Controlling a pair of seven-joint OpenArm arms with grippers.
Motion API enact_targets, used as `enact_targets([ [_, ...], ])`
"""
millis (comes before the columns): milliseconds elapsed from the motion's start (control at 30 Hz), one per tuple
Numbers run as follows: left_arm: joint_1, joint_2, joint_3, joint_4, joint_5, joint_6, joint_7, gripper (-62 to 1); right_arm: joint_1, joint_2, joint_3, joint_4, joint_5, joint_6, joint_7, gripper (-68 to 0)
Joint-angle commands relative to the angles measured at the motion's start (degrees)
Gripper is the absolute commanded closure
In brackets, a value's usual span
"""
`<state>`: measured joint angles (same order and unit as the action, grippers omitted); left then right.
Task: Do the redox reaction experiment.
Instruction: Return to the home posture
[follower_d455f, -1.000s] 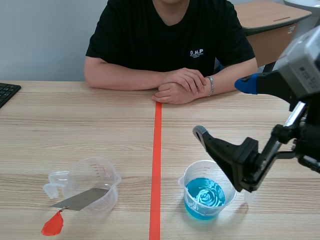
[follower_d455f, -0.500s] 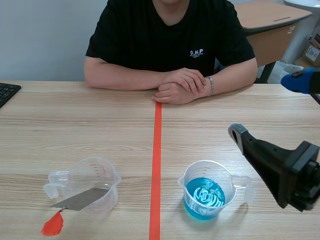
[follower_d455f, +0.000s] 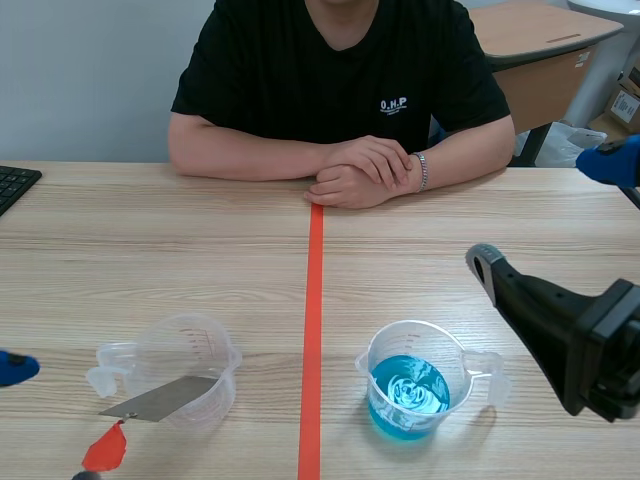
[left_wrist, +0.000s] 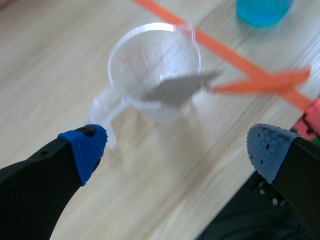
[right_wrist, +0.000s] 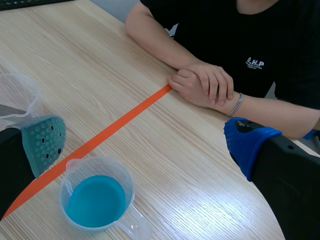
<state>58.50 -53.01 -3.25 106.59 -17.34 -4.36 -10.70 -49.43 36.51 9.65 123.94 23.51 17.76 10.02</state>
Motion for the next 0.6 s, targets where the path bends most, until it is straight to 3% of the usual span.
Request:
enact_targets([
  [0,-1.3,-0.5,0.8,1.8,-0.3,-1.4,0.7,-59.9,0.5,0.0,0.2,2.0,0.5,-0.3,0.6,-67.9],
  [267,-9.1,-2.6,3.5,6.2,-6.4,-2.9,3.3,-59.9,0.5,0.0,0.2,3.0,0.5,-0.2,0.7,-67.9],
  [567,-18.6,0.4,4.3,7.7,-7.5,-2.9,7.1,-59.9,0.6,0.0,0.2,3.0,0.3,-0.2,0.6,-67.9],
])
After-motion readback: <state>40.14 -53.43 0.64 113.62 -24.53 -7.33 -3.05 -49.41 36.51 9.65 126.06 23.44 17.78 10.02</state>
